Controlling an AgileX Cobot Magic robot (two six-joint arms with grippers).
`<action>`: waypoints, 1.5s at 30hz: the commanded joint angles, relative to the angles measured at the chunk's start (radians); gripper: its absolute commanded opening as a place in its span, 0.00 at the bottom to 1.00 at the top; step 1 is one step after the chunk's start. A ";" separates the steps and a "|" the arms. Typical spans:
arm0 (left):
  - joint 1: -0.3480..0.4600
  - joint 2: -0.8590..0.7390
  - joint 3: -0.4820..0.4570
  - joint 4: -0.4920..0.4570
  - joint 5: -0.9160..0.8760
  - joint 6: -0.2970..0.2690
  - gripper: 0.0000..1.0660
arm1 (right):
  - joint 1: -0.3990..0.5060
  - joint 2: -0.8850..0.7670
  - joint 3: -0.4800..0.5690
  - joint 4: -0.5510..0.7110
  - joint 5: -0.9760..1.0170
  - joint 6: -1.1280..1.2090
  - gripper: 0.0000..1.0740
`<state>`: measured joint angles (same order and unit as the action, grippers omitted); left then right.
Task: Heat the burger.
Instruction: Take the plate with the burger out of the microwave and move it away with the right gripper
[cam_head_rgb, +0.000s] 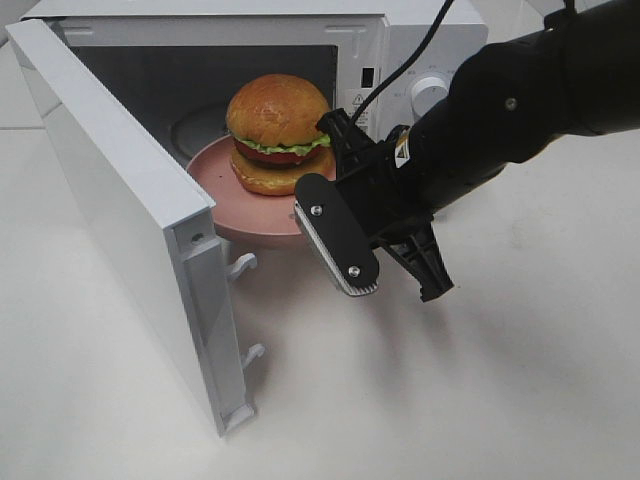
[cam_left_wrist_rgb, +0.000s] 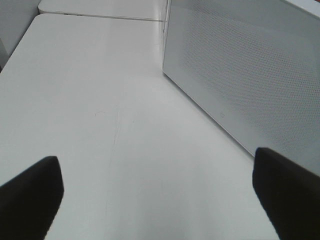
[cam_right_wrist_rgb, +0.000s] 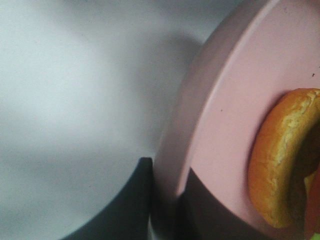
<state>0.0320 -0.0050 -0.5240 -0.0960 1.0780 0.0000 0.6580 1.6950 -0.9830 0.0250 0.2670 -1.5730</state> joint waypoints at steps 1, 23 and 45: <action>0.002 -0.005 0.003 -0.001 -0.010 -0.008 0.91 | -0.005 -0.070 0.041 -0.025 -0.072 -0.014 0.00; 0.002 -0.005 0.003 -0.001 -0.010 -0.008 0.91 | -0.005 -0.339 0.309 -0.025 -0.096 0.010 0.00; 0.002 -0.005 0.003 -0.001 -0.010 -0.008 0.91 | -0.005 -0.648 0.523 -0.094 -0.028 0.191 0.00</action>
<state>0.0320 -0.0050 -0.5240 -0.0960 1.0780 0.0000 0.6580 1.0670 -0.4550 -0.0470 0.2880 -1.3890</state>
